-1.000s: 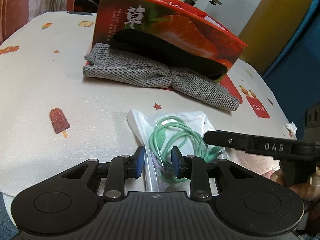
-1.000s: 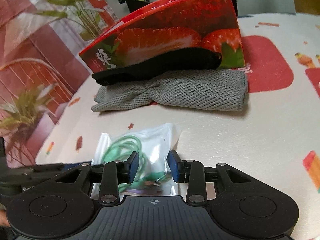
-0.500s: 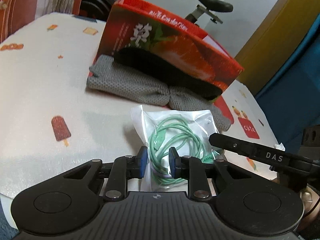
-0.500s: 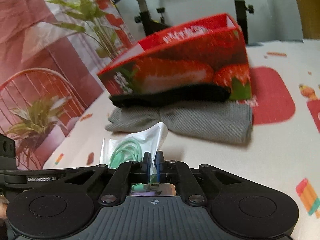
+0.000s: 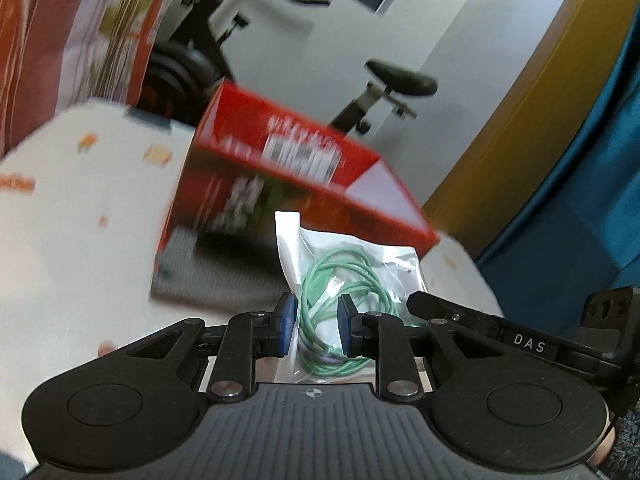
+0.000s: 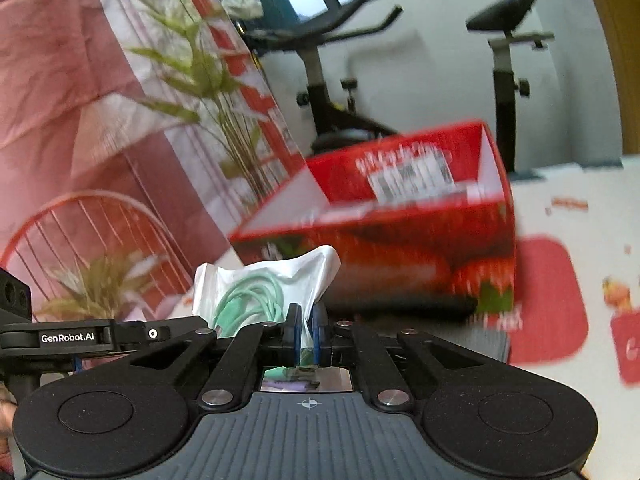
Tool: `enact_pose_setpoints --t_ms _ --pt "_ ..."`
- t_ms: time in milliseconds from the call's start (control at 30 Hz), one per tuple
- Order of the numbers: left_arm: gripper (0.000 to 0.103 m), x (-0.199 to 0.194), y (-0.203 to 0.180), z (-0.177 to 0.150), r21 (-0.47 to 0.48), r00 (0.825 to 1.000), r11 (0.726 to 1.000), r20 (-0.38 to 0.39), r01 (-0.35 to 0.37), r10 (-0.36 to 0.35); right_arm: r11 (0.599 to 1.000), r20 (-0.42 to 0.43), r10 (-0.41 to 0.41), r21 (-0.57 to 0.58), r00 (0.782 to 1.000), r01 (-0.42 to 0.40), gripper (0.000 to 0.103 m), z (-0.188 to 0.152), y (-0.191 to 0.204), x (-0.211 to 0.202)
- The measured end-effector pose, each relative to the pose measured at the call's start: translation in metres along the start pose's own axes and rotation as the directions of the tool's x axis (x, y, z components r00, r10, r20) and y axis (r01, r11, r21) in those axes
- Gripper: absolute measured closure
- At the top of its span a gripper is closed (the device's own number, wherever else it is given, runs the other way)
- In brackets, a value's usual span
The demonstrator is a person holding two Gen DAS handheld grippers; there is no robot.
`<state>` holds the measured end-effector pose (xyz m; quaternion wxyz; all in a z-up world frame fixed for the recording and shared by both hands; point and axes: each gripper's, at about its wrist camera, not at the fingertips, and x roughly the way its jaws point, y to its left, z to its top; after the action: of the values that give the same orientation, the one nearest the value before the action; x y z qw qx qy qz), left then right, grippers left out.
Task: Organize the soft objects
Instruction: 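Lift the cable bag with both tools up over the red box, then lower the cable bag into the red box and open both tools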
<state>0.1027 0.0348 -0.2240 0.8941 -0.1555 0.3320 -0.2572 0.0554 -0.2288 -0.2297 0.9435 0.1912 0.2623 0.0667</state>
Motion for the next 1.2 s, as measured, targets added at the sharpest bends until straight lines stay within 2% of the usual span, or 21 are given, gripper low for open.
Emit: enact_pose_setpoints --t_ms 167,333,400,467,567,633,700,867,900,933,1000,1067,1200 --pt "0.078 -0.004 -0.019 0.035 0.06 0.997 0.998 0.07 0.012 -0.016 0.999 0.048 -0.01 -0.049 0.999 0.013 0.098 0.041 0.007 0.003" --pt "0.079 0.011 -0.03 0.069 0.117 0.996 0.993 0.091 0.008 -0.019 0.997 0.072 0.015 -0.083 0.997 -0.009 0.098 0.078 0.01 0.017" --pt "0.079 0.02 -0.033 0.081 0.128 0.995 0.992 0.093 0.024 -0.036 0.994 0.06 0.03 -0.104 0.998 -0.024 0.098 0.088 0.012 0.027" --pt "0.079 0.026 -0.037 0.091 0.152 0.994 0.987 0.092 0.05 -0.065 0.99 0.045 0.0 -0.138 0.999 0.006 0.098 0.095 0.015 0.041" --pt "0.079 0.044 -0.043 0.101 0.197 0.995 0.98 0.09 0.015 -0.033 0.992 -0.009 -0.051 -0.112 0.999 0.05 0.099 0.099 0.003 0.073" --pt "0.079 0.063 -0.033 0.105 0.145 0.998 0.989 0.063 -0.021 0.012 0.995 -0.016 -0.056 -0.087 0.998 0.054 0.099 0.101 -0.008 0.089" --pt "0.079 0.075 -0.023 0.106 0.108 0.999 0.994 0.046 -0.028 0.023 0.998 -0.007 -0.049 -0.048 0.999 0.049 0.099 0.102 -0.019 0.098" --pt "0.078 0.089 -0.006 0.108 0.073 0.995 0.993 0.039 -0.089 0.087 0.997 -0.011 -0.045 0.066 0.999 0.045 0.099 0.099 -0.048 0.114" --pt "0.074 0.089 -0.001 0.111 0.06 0.995 0.994 0.042 -0.093 0.091 0.995 -0.013 -0.053 0.082 0.998 0.054 0.099 0.098 -0.051 0.117" --pt "0.065 0.088 0.003 0.114 0.039 0.994 0.994 0.045 -0.105 0.104 0.993 -0.013 -0.062 0.095 0.998 0.063 0.099 0.097 -0.055 0.119" --pt "0.055 0.083 0.009 0.116 -0.002 0.991 0.992 0.042 -0.13 0.13 0.991 -0.016 -0.065 0.113 0.998 0.067 0.099 0.094 -0.062 0.122" --pt "0.054 0.073 0.014 0.113 -0.041 0.99 0.991 0.047 -0.128 0.13 0.991 -0.018 -0.062 0.12 0.998 0.064 0.1 0.092 -0.066 0.123" --pt "0.054 0.079 0.018 0.107 -0.098 0.996 0.991 -0.026 -0.086 0.084 0.991 -0.018 -0.05 0.126 0.999 0.052 0.1 0.09 -0.07 0.123"
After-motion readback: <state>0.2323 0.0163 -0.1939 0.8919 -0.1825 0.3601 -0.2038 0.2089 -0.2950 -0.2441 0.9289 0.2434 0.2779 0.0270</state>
